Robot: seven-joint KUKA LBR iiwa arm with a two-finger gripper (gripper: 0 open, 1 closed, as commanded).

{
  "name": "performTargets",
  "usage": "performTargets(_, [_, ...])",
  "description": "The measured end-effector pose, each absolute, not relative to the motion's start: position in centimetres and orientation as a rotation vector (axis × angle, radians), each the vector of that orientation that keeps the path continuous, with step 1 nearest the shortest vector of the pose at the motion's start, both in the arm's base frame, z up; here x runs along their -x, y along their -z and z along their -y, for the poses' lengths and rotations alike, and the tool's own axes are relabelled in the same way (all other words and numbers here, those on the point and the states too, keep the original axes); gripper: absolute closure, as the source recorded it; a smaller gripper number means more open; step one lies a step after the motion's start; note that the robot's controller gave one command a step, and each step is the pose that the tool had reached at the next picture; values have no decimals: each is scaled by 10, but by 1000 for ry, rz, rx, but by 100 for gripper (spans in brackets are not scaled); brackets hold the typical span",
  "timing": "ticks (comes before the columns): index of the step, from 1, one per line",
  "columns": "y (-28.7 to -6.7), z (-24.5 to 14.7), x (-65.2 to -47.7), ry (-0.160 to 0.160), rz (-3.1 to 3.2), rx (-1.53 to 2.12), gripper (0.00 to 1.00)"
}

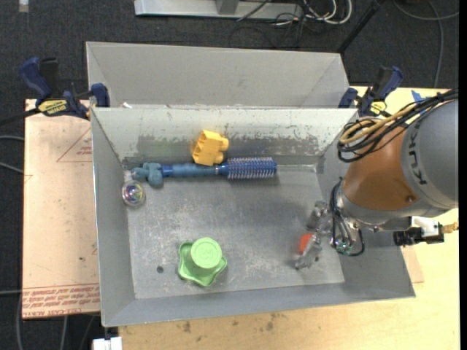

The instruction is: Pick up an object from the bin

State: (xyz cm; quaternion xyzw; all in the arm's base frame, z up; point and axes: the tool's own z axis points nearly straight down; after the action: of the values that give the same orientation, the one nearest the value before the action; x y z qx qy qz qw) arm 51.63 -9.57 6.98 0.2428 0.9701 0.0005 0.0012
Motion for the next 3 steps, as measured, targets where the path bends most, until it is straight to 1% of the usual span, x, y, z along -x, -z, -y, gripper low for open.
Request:
performTargets(1, [-70, 95, -516, -1, -3047, -758, 100])
performTargets(3, [-151, 94, -519, -2, -3045, -748, 100])
